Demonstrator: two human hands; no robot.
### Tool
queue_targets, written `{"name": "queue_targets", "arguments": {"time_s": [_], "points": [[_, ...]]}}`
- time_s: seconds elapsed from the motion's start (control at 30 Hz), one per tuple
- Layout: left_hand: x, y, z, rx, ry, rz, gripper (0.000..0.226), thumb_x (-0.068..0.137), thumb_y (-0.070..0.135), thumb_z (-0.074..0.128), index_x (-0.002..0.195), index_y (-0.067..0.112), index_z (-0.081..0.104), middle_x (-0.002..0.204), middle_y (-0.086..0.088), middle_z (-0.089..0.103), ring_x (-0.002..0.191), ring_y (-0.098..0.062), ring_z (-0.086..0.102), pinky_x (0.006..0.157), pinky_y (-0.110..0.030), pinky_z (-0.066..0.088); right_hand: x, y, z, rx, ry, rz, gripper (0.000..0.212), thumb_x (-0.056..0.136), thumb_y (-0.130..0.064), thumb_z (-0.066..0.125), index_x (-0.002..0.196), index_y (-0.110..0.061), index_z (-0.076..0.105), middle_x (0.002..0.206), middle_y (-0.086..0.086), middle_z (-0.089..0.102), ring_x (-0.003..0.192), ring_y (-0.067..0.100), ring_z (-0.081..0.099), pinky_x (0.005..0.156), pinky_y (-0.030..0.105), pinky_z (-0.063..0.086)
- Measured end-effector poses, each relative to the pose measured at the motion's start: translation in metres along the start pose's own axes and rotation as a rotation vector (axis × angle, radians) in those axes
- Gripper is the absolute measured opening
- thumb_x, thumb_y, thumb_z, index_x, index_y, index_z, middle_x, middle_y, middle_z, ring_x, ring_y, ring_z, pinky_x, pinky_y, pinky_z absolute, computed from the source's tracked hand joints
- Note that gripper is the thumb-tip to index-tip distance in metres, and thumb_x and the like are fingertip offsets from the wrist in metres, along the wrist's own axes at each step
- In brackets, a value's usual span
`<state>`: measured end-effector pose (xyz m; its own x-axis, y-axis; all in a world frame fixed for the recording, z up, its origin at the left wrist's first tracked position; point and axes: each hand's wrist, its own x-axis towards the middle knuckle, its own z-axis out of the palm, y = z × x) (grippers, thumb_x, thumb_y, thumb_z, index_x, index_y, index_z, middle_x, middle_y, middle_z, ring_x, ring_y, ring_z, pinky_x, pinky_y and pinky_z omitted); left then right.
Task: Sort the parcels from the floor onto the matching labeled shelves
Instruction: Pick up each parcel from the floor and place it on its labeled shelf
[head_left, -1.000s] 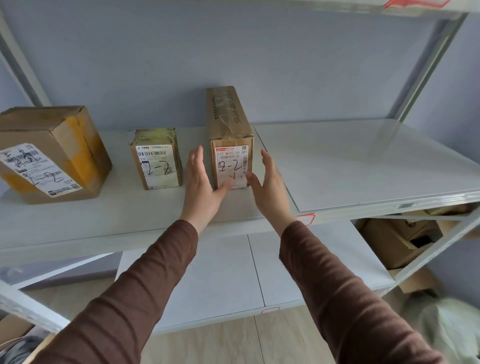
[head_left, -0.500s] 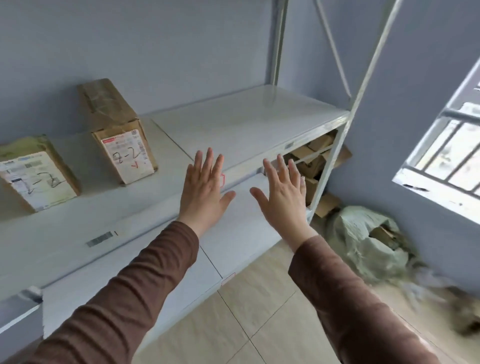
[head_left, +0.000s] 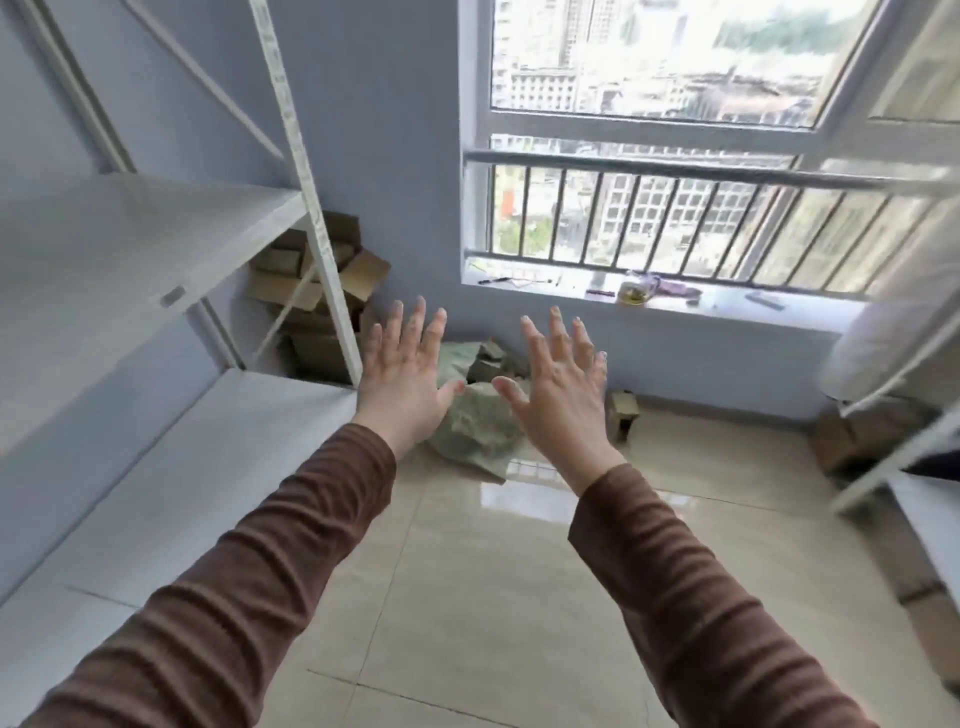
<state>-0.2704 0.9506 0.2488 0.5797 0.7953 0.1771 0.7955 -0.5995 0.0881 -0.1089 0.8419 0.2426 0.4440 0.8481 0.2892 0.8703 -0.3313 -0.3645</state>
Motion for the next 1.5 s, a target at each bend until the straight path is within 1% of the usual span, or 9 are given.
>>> {"name": "queue_targets", "arguments": {"time_s": [0.1, 0.23, 0.43, 0.6, 0.9, 1.03, 1.2, 1.37, 1.5], "points": [[0.025, 0.092, 0.010, -0.056, -0.045, 0.103, 0.086, 0.103, 0.059, 0.037, 0.162, 0.024, -0.015, 0.168, -0.003, -0.028, 0.153, -0.024, -0.030, 0.125, -0.048, -0.014, -0.009, 0.085, -0.038, -0.029, 0.026, 0.104, 0.078, 0.099, -0.056, 0.053, 0.163, -0.032, 0.015, 0.173, 0.001, -0.001, 0.159, 0.027, -0.007, 0.124, 0.063, 0.006], [0.055, 0.207, 0.031, -0.120, -0.071, 0.225, 0.086, 0.103, 0.056, 0.042, 0.163, 0.027, -0.013, 0.168, 0.000, -0.027, 0.153, -0.023, -0.030, 0.125, -0.047, -0.016, -0.019, 0.191, -0.088, -0.063, 0.062, 0.229, 0.076, 0.099, -0.054, 0.053, 0.162, -0.031, 0.017, 0.172, 0.002, 0.000, 0.158, 0.028, -0.007, 0.124, 0.063, 0.001], [0.100, 0.344, 0.053, -0.159, -0.117, 0.397, 0.086, 0.102, 0.058, 0.041, 0.163, 0.028, -0.013, 0.168, 0.000, -0.028, 0.153, -0.022, -0.031, 0.125, -0.045, -0.017, -0.028, 0.308, -0.143, -0.158, 0.094, 0.412, 0.078, 0.100, -0.057, 0.050, 0.163, -0.031, 0.013, 0.172, 0.002, -0.003, 0.158, 0.029, -0.007, 0.123, 0.063, 0.003], [0.144, 0.434, 0.068, -0.141, -0.148, 0.554, 0.086, 0.103, 0.059, 0.038, 0.162, 0.027, -0.017, 0.167, -0.002, -0.030, 0.152, -0.023, -0.032, 0.124, -0.043, -0.018, -0.020, 0.379, -0.171, -0.208, 0.145, 0.541, 0.077, 0.100, -0.057, 0.049, 0.163, -0.031, 0.014, 0.172, 0.002, -0.003, 0.158, 0.028, -0.006, 0.124, 0.064, 0.005], [0.219, 0.581, 0.082, -0.178, -0.145, 0.841, 0.083, 0.104, 0.058, 0.038, 0.163, 0.026, -0.011, 0.170, -0.002, -0.021, 0.155, -0.024, -0.025, 0.125, -0.042, -0.015, -0.007, 0.479, -0.218, -0.279, 0.254, 0.804, 0.078, 0.100, -0.056, 0.051, 0.163, -0.030, 0.014, 0.173, 0.003, -0.002, 0.158, 0.029, -0.004, 0.124, 0.064, 0.007], [0.232, 0.654, 0.088, -0.212, -0.160, 0.942, 0.082, 0.104, 0.057, 0.037, 0.163, 0.026, -0.010, 0.170, -0.002, -0.020, 0.155, -0.024, -0.024, 0.127, -0.045, -0.012, -0.014, 0.527, -0.244, -0.333, 0.282, 0.896, 0.078, 0.100, -0.057, 0.050, 0.163, -0.029, 0.013, 0.173, 0.003, -0.004, 0.158, 0.029, -0.005, 0.124, 0.064, 0.009], [0.242, 0.745, 0.097, -0.268, -0.150, 1.043, 0.082, 0.104, 0.057, 0.037, 0.163, 0.028, -0.012, 0.170, -0.001, -0.020, 0.155, -0.023, -0.025, 0.126, -0.043, -0.013, -0.023, 0.594, -0.281, -0.398, 0.313, 0.961, 0.079, 0.100, -0.060, 0.048, 0.163, -0.030, 0.010, 0.173, 0.003, -0.002, 0.158, 0.030, -0.003, 0.124, 0.064, 0.009], [0.237, 0.839, 0.108, -0.335, -0.137, 1.127, 0.082, 0.103, 0.055, 0.041, 0.164, 0.028, -0.006, 0.172, -0.002, -0.014, 0.157, -0.024, -0.020, 0.126, -0.043, -0.011, -0.045, 0.664, -0.315, -0.414, 0.325, 1.030, 0.079, 0.100, -0.061, 0.047, 0.163, -0.030, 0.009, 0.173, 0.002, -0.004, 0.159, 0.029, -0.003, 0.123, 0.065, 0.011], [0.230, 0.906, 0.118, -0.312, -0.149, 1.211, 0.080, 0.104, 0.057, 0.037, 0.164, 0.026, -0.006, 0.172, -0.003, -0.013, 0.157, -0.024, -0.020, 0.128, -0.044, -0.009, -0.065, 0.715, -0.335, -0.439, 0.345, 1.103, 0.080, 0.100, -0.061, 0.046, 0.163, -0.029, 0.010, 0.173, 0.003, -0.001, 0.158, 0.031, 0.002, 0.123, 0.064, 0.014]]}}
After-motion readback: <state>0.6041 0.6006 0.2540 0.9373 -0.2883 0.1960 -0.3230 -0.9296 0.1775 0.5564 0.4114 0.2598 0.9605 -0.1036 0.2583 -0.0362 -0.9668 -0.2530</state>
